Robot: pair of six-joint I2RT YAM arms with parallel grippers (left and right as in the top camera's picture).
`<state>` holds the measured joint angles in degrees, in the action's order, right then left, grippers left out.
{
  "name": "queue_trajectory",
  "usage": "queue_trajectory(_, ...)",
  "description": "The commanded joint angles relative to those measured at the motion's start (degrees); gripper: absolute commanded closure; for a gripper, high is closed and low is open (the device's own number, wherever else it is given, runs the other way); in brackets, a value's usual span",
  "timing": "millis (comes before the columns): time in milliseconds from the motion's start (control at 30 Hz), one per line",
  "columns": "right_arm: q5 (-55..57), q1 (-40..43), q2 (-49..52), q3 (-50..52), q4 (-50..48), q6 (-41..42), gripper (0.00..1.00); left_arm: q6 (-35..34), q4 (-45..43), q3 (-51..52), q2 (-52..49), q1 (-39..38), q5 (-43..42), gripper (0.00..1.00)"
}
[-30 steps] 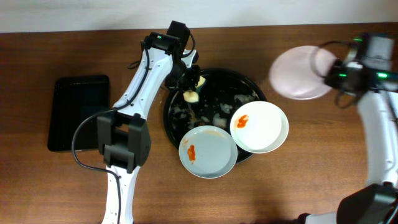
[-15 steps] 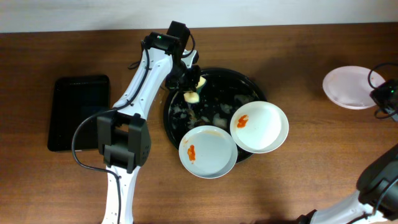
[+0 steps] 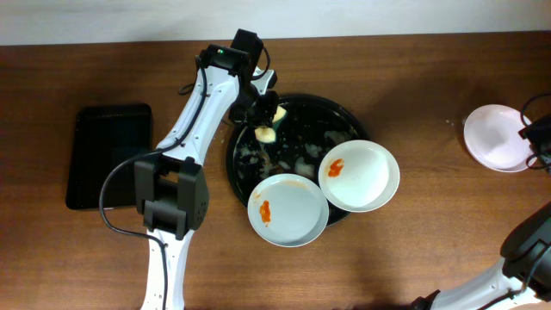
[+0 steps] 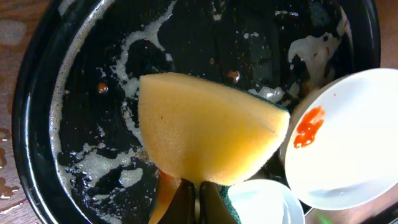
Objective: Clean dirty plates on tray and stack at the side
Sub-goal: 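Return the sponge to the black tray with the left gripper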
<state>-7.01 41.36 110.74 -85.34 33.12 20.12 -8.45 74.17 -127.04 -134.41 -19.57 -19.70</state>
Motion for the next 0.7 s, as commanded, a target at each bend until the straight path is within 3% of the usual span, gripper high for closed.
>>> queue_trajectory(0, -17.6, -0.2, -7.5, -1.0, 0.7, -0.8, 0.34, 2.4, 0.0, 0.2, 3.1, -0.1, -1.0, 1.0)
queue_trajectory(133, -29.1, -2.5, -17.1, -1.0, 6.1, -1.7, 0.34, 2.3, 0.5, 0.2, 7.3, 0.3, -0.4, 1.0)
queue_trajectory(333, -30.0, -14.0, -30.6, -1.0, 19.2, -6.1, 0.32, 3.0, 8.0, 0.2, 12.9, 8.1, 4.3, 1.0)
queue_trajectory(533, -25.1, -26.3, -33.9, -1.0, 26.4, -6.8, 0.3, 4.5, 14.5, 0.3, 14.6, 20.0, 14.1, 1.0)
queue_trajectory(667, -22.3, -31.7, -33.1, -1.0, 27.7, -6.8, 0.3, 4.1, 13.8, 3.1, 14.5, 28.7, 20.0, 1.0)
